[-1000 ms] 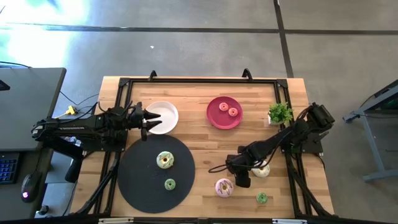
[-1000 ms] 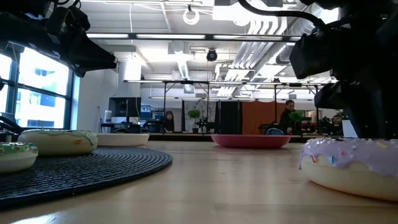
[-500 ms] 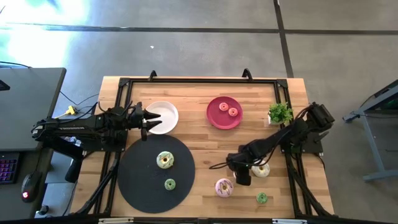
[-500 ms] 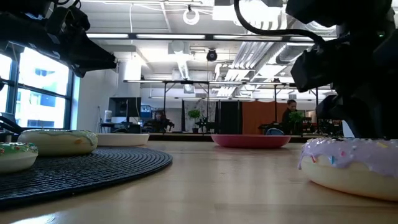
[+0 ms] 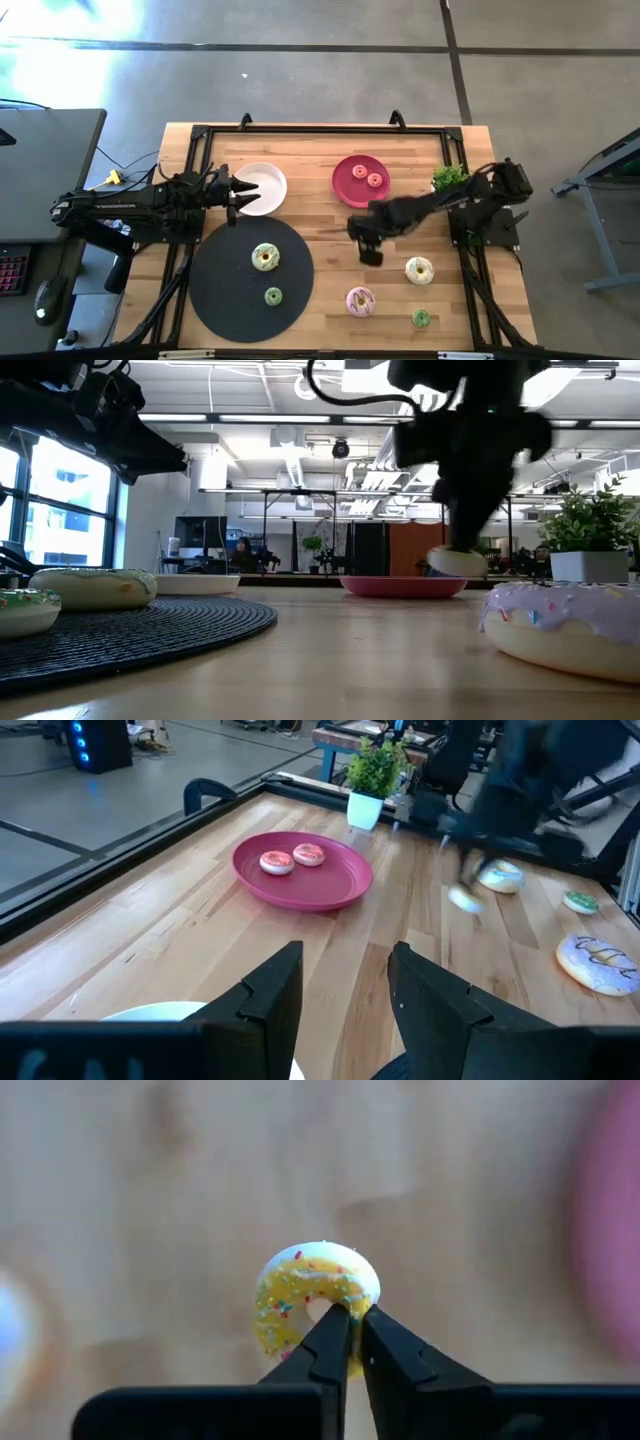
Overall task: Pick & Place donuts
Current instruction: Put the small yellow donut on the pink plate
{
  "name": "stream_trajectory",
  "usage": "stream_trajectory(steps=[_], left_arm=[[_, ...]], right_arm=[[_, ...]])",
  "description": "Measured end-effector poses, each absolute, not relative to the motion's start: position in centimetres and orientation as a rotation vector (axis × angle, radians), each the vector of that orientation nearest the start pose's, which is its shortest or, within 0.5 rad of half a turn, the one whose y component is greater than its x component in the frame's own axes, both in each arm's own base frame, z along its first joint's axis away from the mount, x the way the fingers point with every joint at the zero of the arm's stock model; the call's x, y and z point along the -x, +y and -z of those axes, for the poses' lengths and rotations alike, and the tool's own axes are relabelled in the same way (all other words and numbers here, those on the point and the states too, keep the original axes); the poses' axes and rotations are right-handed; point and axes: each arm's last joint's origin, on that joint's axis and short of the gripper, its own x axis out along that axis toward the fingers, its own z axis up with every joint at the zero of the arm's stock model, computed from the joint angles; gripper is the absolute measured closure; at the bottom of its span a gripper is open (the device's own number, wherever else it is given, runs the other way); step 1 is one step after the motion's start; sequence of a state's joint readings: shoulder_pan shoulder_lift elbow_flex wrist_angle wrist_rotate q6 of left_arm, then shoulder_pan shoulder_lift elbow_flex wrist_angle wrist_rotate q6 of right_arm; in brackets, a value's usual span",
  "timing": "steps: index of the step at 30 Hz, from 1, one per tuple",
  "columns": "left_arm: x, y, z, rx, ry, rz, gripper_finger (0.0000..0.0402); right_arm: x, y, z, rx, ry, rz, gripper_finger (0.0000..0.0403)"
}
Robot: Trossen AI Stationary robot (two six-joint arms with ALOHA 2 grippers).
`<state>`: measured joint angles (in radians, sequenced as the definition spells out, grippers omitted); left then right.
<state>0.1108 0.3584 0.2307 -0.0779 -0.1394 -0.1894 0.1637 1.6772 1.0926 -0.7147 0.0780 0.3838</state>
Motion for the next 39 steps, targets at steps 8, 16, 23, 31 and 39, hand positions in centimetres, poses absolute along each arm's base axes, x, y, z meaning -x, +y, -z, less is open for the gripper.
stream_trajectory(steps=[8, 16, 23, 31, 39], left_arm=[[-11.7, 1.7, -20.5, 0.185, 0.182, -0.269, 0.0259], [-11.7, 1.7, -20.5, 0.185, 0.182, -0.268, 0.0259], [-11.7, 1.7, -20.5, 0.185, 0.182, -0.269, 0.0259], [-11.7, 1.7, -20.5, 0.185, 0.182, -0.268, 0.0259], [-11.7, 1.7, -20.5, 0.185, 0.175, -0.271, 0.0259]], right_arm=[[-31.5, -3.1, -20.7, -0.010, 1.274, 0.363, 0.0389], [-29.5, -8.6, -17.7, -0.169, 1.289, 0.289, 0.0396], [-28.5, -9.9, -15.6, -0.077, 1.241, 0.253, 0.0386], [-28.3, -10.2, -15.4, -0.067, 1.241, 0.258, 0.0373], [-28.0, -9.8, -15.3, -0.057, 1.287, 0.255, 0.0286]])
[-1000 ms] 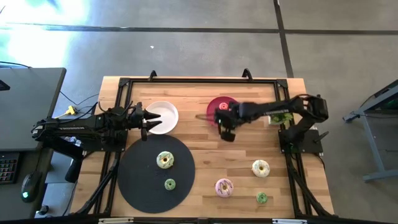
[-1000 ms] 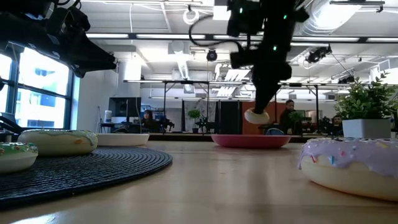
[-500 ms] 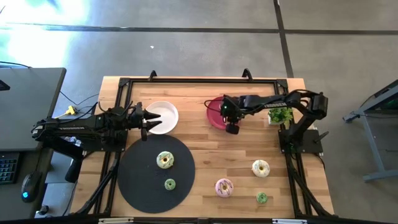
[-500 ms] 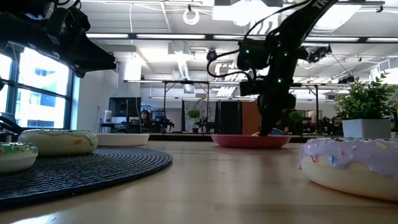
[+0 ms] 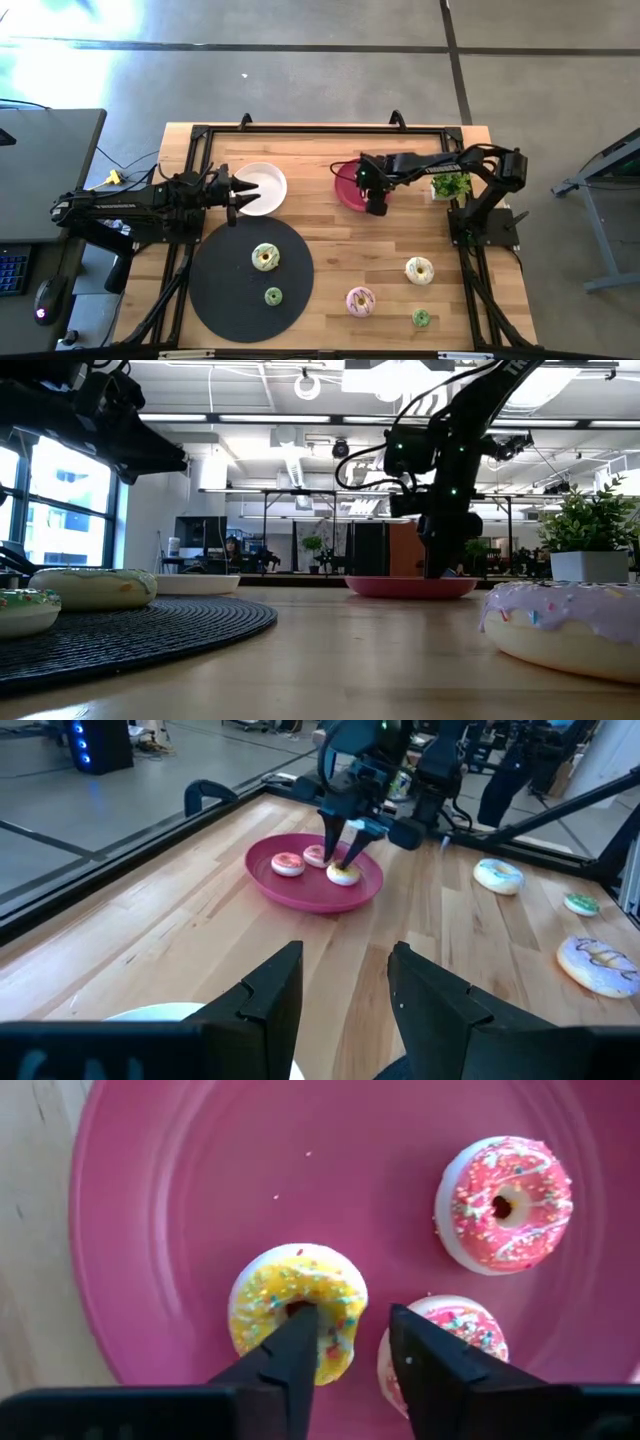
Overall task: Pick & Place donuts
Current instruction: Put the small yellow donut on the pink plate, then put the left small green donut on the pink plate
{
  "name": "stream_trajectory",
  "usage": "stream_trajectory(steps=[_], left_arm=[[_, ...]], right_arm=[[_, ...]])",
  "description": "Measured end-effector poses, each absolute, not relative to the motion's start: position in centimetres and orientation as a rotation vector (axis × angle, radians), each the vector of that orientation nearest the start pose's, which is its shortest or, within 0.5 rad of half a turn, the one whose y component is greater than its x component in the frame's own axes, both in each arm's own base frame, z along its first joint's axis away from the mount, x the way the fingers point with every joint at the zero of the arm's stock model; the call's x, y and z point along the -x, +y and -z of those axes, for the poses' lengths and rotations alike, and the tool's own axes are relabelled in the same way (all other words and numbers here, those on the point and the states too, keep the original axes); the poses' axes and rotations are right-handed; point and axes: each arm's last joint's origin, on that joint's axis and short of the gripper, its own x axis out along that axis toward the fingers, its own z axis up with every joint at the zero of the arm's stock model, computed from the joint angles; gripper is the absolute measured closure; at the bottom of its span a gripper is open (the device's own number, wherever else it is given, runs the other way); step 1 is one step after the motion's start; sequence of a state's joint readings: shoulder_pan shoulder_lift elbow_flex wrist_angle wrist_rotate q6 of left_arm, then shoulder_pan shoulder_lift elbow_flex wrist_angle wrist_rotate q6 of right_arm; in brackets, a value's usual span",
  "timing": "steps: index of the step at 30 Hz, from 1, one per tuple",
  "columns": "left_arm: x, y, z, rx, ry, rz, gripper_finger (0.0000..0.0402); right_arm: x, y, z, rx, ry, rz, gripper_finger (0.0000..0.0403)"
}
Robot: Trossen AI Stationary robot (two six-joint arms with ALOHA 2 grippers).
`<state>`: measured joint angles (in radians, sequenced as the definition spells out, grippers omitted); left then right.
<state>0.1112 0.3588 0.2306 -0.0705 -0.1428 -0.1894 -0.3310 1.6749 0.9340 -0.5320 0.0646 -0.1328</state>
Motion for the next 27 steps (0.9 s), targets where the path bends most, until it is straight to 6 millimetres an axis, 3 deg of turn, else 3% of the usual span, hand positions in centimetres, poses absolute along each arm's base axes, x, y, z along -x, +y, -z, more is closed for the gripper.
stream_trajectory(steps=[7, 13, 18, 23, 27], left_arm=[[-11.7, 1.7, -20.7, 0.186, 0.158, -0.254, 0.0259], [-11.9, 1.6, -21.1, 0.261, 0.111, -0.210, 0.0259], [-12.6, 0.9, -22.0, 0.377, 0.052, 0.050, 0.0259], [-14.0, 0.0, -21.6, 0.356, 0.126, 0.229, 0.0260], [-16.1, -1.4, -22.1, 0.315, 0.229, 0.308, 0.0260]], right_arm=[[-28.2, -8.7, -16.0, 0.000, 1.273, 0.247, 0.0240], [-27.5, -7.5, -18.3, 0.022, 1.223, 0.229, 0.0223], [-26.2, -6.0, -21.4, 0.019, 1.142, 0.209, 0.0221], [-25.5, -4.4, -24.1, -0.008, 0.991, 0.177, 0.0221], [-25.7, -3.5, -25.2, -0.017, 0.893, 0.150, 0.0221]])
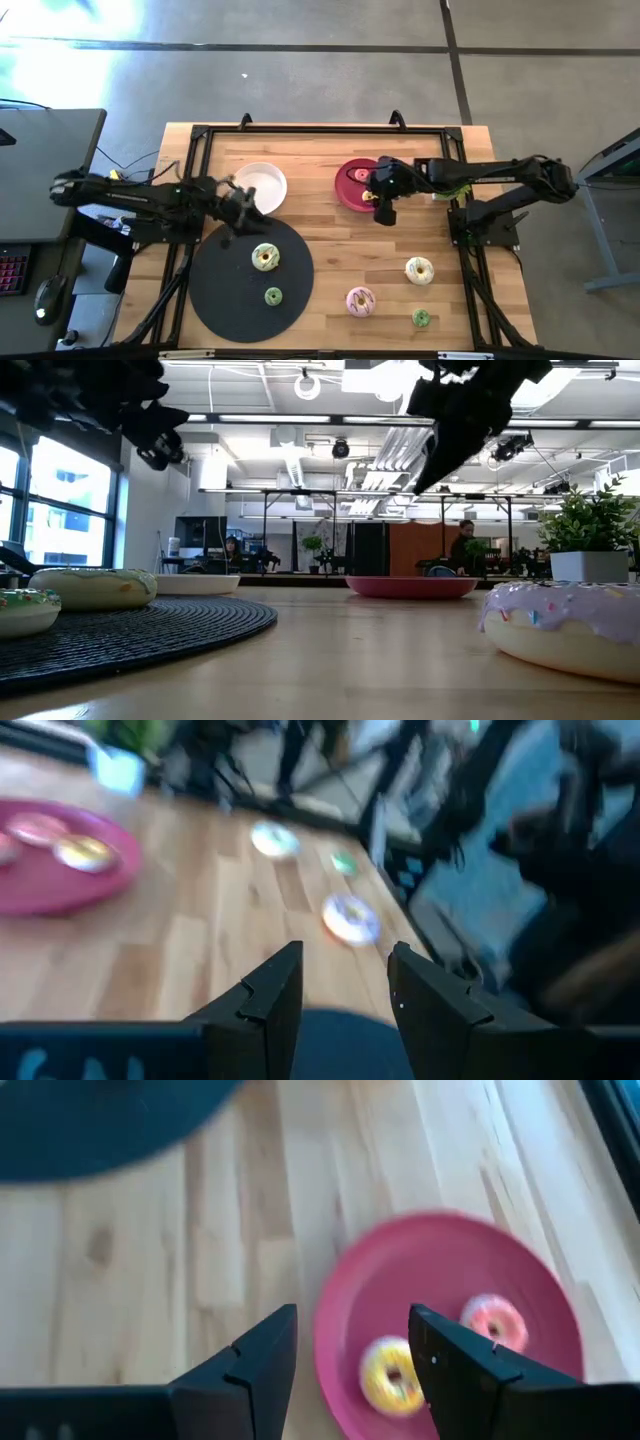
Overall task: Pick & Place donuts
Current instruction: Put the left small green donut on the pink plate
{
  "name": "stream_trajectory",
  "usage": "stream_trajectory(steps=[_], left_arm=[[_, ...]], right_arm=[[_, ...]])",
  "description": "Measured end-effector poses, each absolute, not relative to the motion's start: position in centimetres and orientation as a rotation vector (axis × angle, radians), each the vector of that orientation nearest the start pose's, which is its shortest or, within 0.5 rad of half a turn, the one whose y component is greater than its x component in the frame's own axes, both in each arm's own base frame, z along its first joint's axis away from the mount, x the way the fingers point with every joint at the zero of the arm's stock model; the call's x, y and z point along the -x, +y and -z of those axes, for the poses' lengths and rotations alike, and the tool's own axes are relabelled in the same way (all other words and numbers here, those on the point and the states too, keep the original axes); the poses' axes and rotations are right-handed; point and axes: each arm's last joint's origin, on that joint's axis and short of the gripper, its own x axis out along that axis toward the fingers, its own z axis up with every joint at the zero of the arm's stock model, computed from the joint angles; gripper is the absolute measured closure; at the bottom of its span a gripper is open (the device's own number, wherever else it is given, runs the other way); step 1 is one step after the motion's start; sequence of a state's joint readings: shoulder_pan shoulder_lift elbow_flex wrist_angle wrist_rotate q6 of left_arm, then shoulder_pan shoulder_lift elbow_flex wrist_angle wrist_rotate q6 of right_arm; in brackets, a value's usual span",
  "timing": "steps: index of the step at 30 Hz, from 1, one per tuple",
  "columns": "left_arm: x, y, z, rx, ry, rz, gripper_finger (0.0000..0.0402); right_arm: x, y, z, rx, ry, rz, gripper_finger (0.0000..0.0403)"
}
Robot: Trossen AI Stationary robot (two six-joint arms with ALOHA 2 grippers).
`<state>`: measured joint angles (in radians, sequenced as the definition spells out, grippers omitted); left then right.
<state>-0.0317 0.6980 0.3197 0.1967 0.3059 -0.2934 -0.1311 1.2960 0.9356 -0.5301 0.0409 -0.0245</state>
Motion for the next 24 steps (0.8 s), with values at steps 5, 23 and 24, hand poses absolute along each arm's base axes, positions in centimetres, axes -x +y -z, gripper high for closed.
stream_trajectory(steps=[5, 23, 24], left_arm=[[-19.7, -4.3, -23.2, 0.176, 0.417, 0.436, 0.0260], [-26.4, -13.3, -17.1, 0.048, 1.053, 0.512, 0.0260], [-26.5, -13.7, -16.7, 0.057, 1.047, 0.515, 0.0260]], right_arm=[[-26.3, -2.7, -25.4, -0.020, 0.843, 0.092, 0.0221], [-26.3, -2.0, -25.3, -0.029, 0.851, 0.082, 0.0221], [-26.3, -2.0, -25.3, -0.029, 0.851, 0.082, 0.0221]])
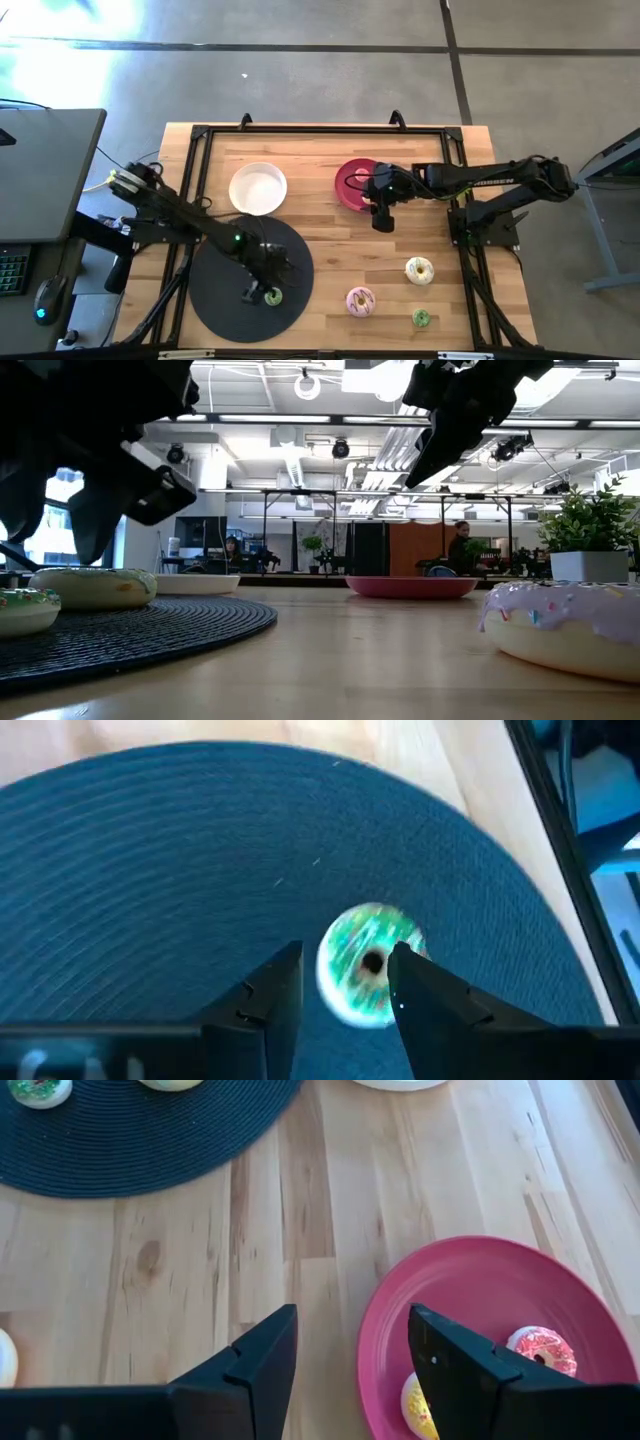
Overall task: Pick & Place donuts
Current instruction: Put the left small green donut on the pink plate
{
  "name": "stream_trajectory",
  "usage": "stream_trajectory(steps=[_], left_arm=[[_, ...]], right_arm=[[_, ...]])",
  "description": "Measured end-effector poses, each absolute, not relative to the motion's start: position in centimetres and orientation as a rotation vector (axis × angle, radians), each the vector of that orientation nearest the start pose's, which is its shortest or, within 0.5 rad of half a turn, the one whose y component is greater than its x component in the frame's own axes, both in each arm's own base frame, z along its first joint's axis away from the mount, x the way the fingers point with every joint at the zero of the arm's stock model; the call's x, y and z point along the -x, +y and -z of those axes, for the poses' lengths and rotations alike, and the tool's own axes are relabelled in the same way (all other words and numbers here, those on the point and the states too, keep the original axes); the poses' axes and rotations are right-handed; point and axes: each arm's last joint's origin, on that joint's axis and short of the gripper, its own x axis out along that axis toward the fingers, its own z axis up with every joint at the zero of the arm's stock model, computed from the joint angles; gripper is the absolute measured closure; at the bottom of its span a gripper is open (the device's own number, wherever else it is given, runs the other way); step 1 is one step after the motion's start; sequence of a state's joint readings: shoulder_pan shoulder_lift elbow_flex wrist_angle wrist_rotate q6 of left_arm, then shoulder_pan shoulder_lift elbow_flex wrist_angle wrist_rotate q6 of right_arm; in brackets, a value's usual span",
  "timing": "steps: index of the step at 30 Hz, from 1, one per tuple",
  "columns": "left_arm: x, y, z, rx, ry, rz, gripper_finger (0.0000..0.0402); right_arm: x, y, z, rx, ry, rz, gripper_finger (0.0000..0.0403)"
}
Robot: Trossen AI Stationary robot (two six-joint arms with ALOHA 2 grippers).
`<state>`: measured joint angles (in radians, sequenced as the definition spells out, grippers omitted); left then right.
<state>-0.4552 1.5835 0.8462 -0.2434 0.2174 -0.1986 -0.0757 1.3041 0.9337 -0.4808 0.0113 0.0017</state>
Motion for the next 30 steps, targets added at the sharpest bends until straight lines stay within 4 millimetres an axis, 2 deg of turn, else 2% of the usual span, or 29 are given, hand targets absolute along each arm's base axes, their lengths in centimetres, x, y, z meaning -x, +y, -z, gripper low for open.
stream_trajectory(steps=[6, 10, 23, 26, 30], left_arm=[[-26.7, -15.2, -15.5, 0.065, 1.043, 0.505, 0.0260], [-26.7, -15.2, -15.0, 0.029, 1.054, 0.447, 0.0260], [-26.2, -14.9, -14.6, 0.028, 1.129, 0.409, 0.0261], [-26.3, -14.9, -14.3, 0.030, 1.137, 0.413, 0.0277], [-26.3, -14.9, -14.4, 0.033, 1.129, 0.416, 0.0336]], right_arm=[[-26.4, -2.0, -25.3, -0.029, 0.851, 0.082, 0.0224], [-26.4, -2.0, -25.3, -0.029, 0.851, 0.082, 0.0222], [-26.4, -2.0, -25.3, -0.029, 0.851, 0.082, 0.0221], [-26.4, -2.0, -25.3, -0.028, 0.851, 0.082, 0.0222], [-26.4, -2.0, -25.3, -0.028, 0.851, 0.082, 0.0222]])
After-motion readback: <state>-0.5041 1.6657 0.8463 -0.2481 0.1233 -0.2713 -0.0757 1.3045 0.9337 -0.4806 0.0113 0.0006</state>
